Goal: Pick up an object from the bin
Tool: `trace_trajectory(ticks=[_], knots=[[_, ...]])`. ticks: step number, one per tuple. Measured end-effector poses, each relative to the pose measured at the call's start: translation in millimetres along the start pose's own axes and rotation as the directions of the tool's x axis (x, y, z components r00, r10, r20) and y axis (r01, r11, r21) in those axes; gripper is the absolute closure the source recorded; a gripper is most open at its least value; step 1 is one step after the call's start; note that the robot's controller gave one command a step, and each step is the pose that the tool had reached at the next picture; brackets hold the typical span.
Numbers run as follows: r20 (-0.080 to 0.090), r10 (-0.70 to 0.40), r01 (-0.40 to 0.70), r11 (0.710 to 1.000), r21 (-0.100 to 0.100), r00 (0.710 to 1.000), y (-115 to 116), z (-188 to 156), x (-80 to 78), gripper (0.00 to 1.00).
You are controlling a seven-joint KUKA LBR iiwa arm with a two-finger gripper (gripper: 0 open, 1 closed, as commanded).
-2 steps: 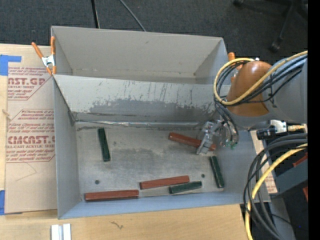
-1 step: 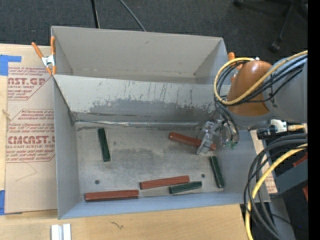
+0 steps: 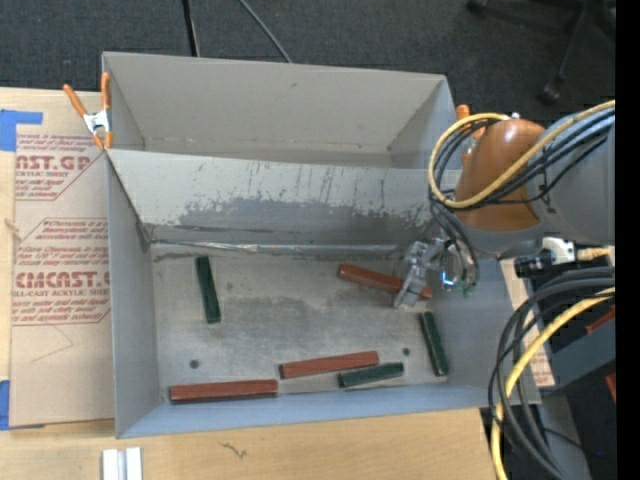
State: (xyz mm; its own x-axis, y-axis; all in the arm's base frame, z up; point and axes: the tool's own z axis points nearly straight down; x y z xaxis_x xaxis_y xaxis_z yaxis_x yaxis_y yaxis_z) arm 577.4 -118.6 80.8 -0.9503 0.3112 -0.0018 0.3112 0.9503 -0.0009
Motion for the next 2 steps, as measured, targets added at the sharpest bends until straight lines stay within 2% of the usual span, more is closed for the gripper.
trace_trajectory(ticks=[2], knots=[[0.003,-0.002,0.002,1.0,-0.002,1.0,1.6,-59.1,-1.8,1.0]])
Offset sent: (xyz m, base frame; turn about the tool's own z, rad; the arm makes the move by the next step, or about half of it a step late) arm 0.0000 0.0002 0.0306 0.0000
